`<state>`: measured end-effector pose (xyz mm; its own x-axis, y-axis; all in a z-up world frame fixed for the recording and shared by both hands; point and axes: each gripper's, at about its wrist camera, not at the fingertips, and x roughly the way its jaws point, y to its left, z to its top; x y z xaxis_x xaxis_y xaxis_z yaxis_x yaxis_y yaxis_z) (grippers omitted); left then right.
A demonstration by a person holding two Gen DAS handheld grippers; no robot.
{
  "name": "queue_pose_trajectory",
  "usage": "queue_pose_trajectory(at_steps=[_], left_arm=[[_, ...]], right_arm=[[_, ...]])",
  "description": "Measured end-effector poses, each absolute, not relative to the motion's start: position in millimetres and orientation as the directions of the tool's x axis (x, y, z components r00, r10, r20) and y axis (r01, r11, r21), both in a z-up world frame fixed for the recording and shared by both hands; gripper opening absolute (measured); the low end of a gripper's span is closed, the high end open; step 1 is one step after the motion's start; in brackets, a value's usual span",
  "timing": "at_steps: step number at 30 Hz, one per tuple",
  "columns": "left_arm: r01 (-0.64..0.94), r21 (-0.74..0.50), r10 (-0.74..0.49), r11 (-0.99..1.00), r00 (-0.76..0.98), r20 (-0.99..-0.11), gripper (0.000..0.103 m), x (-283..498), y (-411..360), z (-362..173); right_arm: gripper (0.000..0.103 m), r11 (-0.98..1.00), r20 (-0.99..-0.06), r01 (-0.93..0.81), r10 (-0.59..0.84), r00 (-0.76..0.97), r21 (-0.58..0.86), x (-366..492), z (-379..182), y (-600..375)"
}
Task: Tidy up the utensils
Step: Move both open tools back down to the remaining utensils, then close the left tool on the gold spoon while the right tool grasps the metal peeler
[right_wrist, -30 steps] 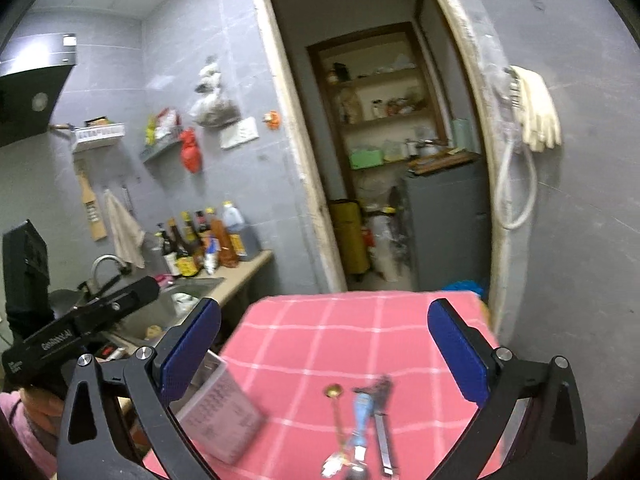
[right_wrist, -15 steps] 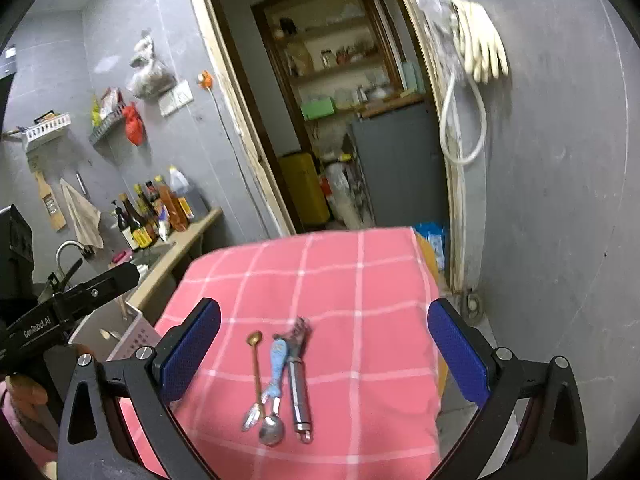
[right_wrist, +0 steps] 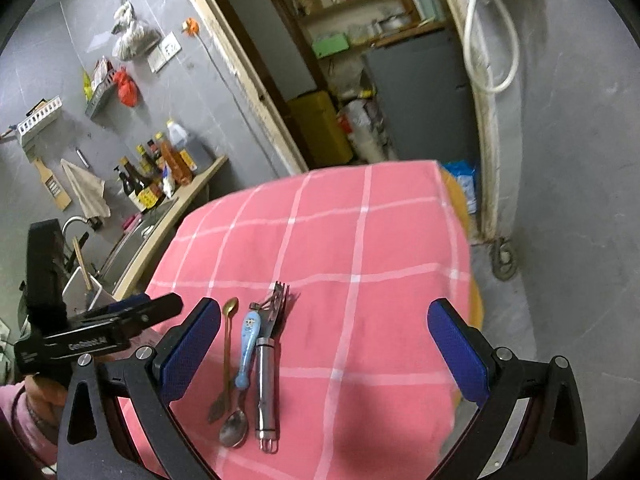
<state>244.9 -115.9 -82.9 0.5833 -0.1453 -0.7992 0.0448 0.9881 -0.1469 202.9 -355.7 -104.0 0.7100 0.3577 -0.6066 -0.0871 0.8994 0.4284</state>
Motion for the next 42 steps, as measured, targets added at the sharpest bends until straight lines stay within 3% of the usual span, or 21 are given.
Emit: queue_pose_trajectory(at_steps=[6, 8, 10, 13, 16, 24, 28, 33, 42], left_arm=[[0.015, -0.137, -0.125, 0.990, 0.527, -0.841, 0.102, 264, -115, -109], [0.020, -0.120, -0.114, 0.993, 0.519, -0.847, 0.098, 271, -118, -116], [0.025, -0.117, -0.114, 0.993, 0.501, -0.858, 0.082, 277, -118, -121], [0.019, -0.130, -0.125, 0.991, 0.456, -0.881, 0.064, 285, -114, -132], [0.010, -0.145, -0.136, 0.989, 0.423, -0.896, 0.053, 290, -111, -140], [0.017, -0.145, -0.140, 0.989, 0.385, -0.912, 0.041, 294, -112, -150], [0.002, -0.152, -0.142, 0.988, 0.368, -0.919, 0.023, 296, -109, -149], [-0.003, -0.197, -0.185, 0.980, 0.335, -0.924, 0.020, 298, -107, -149], [0.027, -0.136, -0.138, 0.990, 0.301, -0.944, 0.018, 307, -119, -151]], right_arm=[[0.101, 0.880, -0.619, -0.125, 0.418, 0.665, 0.459, 230, -130, -340], [0.096, 0.870, -0.618, -0.139, 0.439, 0.652, 0.473, 237, -138, -335], [0.078, 0.862, -0.619, -0.150, 0.458, 0.638, 0.484, 243, -145, -329], [0.061, 0.847, -0.624, -0.158, 0.488, 0.610, 0.508, 253, -158, -321], [0.042, 0.831, -0.626, -0.164, 0.515, 0.586, 0.531, 261, -166, -312], [0.025, 0.796, -0.631, -0.182, 0.575, 0.521, 0.577, 275, -187, -284], [0.017, 0.787, -0.632, -0.190, 0.593, 0.499, 0.587, 279, -191, -273], [0.010, 0.779, -0.632, -0.210, 0.609, 0.480, 0.591, 282, -190, -263], [0.004, 0.775, -0.642, -0.191, 0.613, 0.460, 0.603, 286, -191, -262]])
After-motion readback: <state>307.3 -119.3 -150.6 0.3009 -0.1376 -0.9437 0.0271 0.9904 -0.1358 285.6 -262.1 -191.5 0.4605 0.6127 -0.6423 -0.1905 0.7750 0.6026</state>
